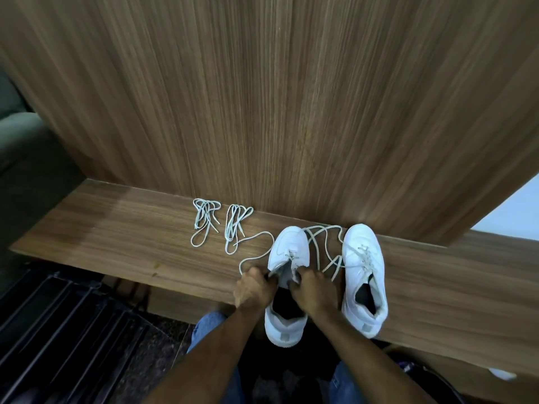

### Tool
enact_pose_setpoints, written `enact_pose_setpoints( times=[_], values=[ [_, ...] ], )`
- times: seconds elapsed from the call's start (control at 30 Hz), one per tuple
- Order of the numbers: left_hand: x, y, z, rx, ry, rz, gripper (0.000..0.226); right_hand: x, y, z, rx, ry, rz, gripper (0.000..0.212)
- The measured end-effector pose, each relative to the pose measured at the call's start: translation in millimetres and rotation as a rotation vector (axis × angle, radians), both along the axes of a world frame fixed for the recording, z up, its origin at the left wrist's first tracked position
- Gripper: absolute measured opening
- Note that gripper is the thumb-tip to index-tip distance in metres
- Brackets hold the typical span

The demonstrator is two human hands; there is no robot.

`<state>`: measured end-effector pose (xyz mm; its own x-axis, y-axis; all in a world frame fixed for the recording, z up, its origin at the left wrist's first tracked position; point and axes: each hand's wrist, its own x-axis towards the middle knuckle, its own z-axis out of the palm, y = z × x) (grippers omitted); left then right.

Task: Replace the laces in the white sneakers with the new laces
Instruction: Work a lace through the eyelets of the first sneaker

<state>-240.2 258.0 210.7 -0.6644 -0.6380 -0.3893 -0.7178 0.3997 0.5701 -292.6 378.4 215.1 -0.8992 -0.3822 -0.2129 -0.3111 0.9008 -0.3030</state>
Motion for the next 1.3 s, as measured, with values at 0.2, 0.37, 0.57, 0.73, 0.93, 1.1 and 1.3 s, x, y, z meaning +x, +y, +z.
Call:
enact_pose_setpoints(
  times=[0.2, 0.37, 0.57, 0.73, 0.93, 1.1, 1.3],
  values=[
    [0.1, -14.4, -16.8, 0.413, 0.181, 0.209, 0.020, -8.1, 16.6, -12.8, -0.447, -0.142, -0.409, 0.020],
    [-0.3, -17.8, -14.6, 0.574, 0.232, 0.294, 0.010, -14.9, 24.4, -25.2, -0.582, -0.246, -0.541, 0.033],
    [-17.0, 7.0, 7.3, -0.394, 0.081, -0.372, 0.052, -17.4, 24.5, -25.3, -0.566, -0.239, -0.509, 0.028],
    [-43.8, 15.3, 0.3, -0.780, 0.032, -0.756, 0.039, -17.0, 25.3, -20.0, -0.503, -0.236, -0.460, 0.030],
    [-55.8, 16.0, -1.3, -0.677, 0.091, -0.525, 0.030, -18.0, 23.7, -21.3, -0.477, -0.238, -0.452, 0.024],
    [-51.8, -1.9, 0.8, 0.045, 0.258, 0.260, 0.018, -15.6, 24.9, -20.6, -0.463, -0.211, -0.437, 0.020],
    [-51.3, 6.3, -7.1, -0.358, 0.345, -0.318, 0.030, -11.8, 23.3, -14.6, -0.412, -0.162, -0.394, 0.023]
  ],
)
